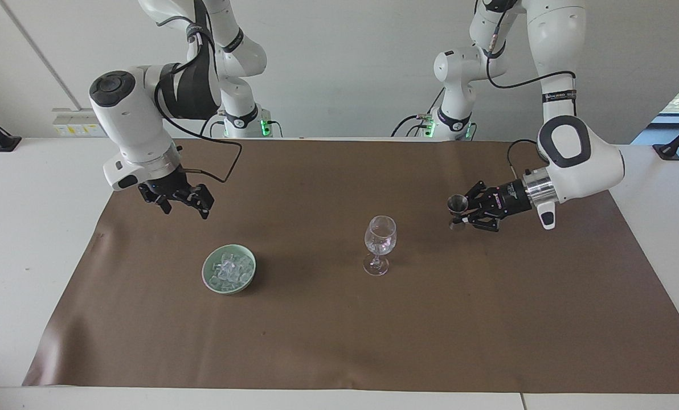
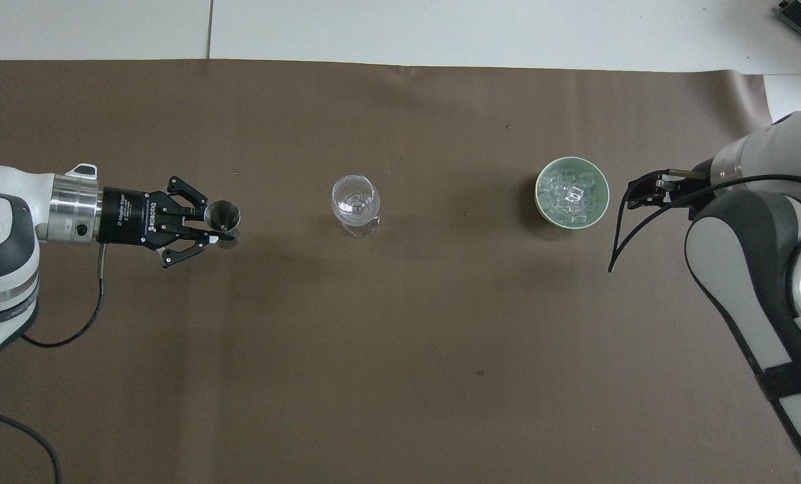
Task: Pour wine and add ice with both arms
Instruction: 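Set down the jigger with the left gripper while the right gripper grasps the bowl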
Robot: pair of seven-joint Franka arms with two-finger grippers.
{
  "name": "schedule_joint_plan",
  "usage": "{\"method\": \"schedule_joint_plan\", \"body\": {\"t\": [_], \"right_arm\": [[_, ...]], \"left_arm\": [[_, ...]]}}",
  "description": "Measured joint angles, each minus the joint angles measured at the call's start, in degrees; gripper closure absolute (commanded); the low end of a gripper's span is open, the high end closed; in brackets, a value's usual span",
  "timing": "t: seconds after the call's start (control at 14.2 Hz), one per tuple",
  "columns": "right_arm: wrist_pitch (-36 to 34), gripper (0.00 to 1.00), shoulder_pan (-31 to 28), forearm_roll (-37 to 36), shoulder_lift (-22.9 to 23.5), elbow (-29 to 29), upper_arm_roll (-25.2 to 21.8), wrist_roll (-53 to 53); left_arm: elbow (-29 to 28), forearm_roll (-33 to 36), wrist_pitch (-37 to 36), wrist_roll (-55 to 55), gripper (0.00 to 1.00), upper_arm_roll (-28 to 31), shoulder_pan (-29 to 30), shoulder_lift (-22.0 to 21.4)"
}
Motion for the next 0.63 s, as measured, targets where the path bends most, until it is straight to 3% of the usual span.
{"method": "schedule_joint_plan", "body": {"t": [0.28,0.63], "right_arm": [[4.6,0.0,1.5,0.0,2.6,-0.7,0.1,3.9],[10.6,0.0,2.5,0.0,7.2,-0.8,0.1,4.5]], "left_arm": [[1.8,-1.8,-2.7,0.0,1.0,0.0,2.8,2.8],[10.2,-1.9,-8.7,0.0,1.0,-0.1,8.3,11.9]]}}
